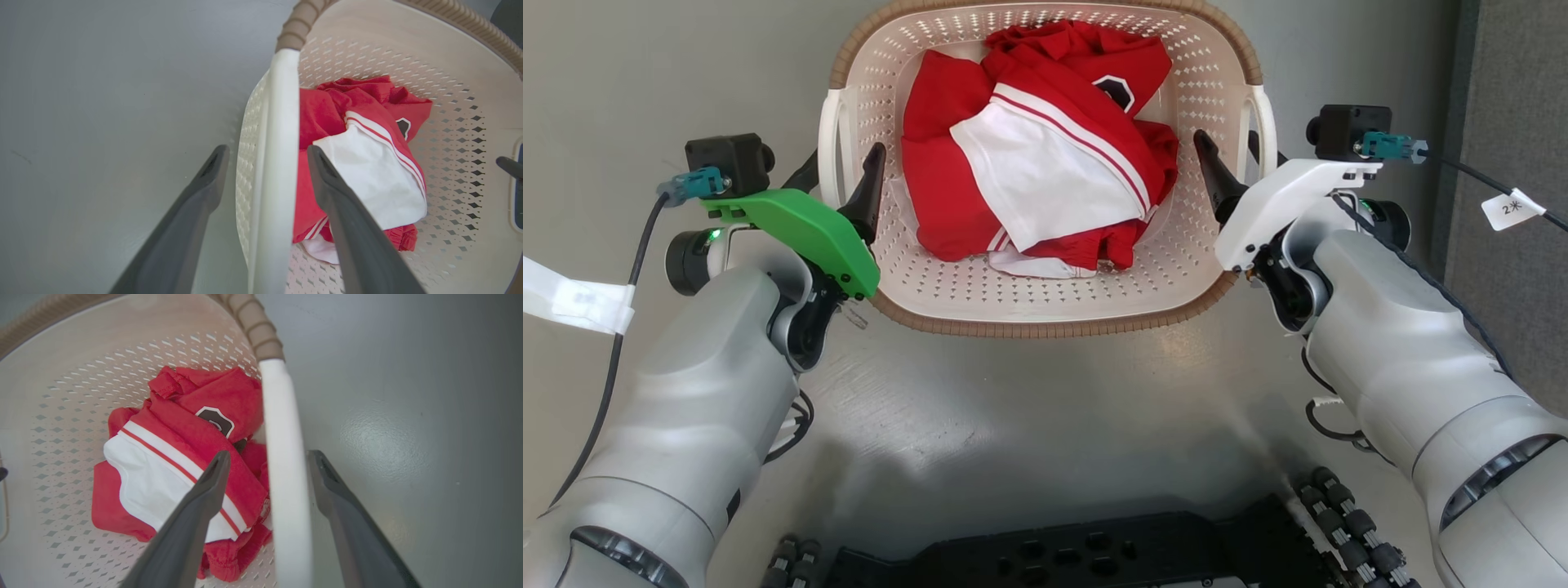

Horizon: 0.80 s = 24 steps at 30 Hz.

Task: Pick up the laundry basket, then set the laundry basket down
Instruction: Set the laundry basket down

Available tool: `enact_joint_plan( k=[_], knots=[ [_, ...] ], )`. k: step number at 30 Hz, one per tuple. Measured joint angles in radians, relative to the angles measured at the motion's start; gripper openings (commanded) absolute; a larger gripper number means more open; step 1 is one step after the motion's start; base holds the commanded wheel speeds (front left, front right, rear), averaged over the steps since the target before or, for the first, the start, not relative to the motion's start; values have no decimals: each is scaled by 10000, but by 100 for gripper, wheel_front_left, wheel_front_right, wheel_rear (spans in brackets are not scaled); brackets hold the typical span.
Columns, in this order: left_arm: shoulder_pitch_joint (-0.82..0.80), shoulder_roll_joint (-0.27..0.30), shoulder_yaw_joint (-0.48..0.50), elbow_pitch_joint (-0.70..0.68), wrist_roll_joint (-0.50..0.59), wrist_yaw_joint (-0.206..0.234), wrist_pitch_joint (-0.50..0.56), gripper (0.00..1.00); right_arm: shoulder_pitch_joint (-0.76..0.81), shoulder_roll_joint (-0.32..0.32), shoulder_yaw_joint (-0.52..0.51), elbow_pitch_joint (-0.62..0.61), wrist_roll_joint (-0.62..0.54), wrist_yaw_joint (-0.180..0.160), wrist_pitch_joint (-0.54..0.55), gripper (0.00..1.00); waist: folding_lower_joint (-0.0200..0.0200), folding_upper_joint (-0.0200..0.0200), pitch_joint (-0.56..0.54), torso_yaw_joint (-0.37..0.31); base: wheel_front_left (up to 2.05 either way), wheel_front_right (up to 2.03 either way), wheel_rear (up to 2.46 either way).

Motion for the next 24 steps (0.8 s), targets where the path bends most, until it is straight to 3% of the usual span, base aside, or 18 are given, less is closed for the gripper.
enact_joint_plan(
  k=[13, 24],
  knots=[
    [44, 4, -165, 198, -102, -2, -2, 100, 26, -2, -48, 75, 132, -13, -10, 100, 0, 0, -501, 27, 0, 0, 0],
    [732, 128, -462, 341, -69, 0, -13, 100, 730, -4, -504, -59, 242, -88, -12, 100, 0, 0, -1576, -102, 0, 0, 0]
  ],
)
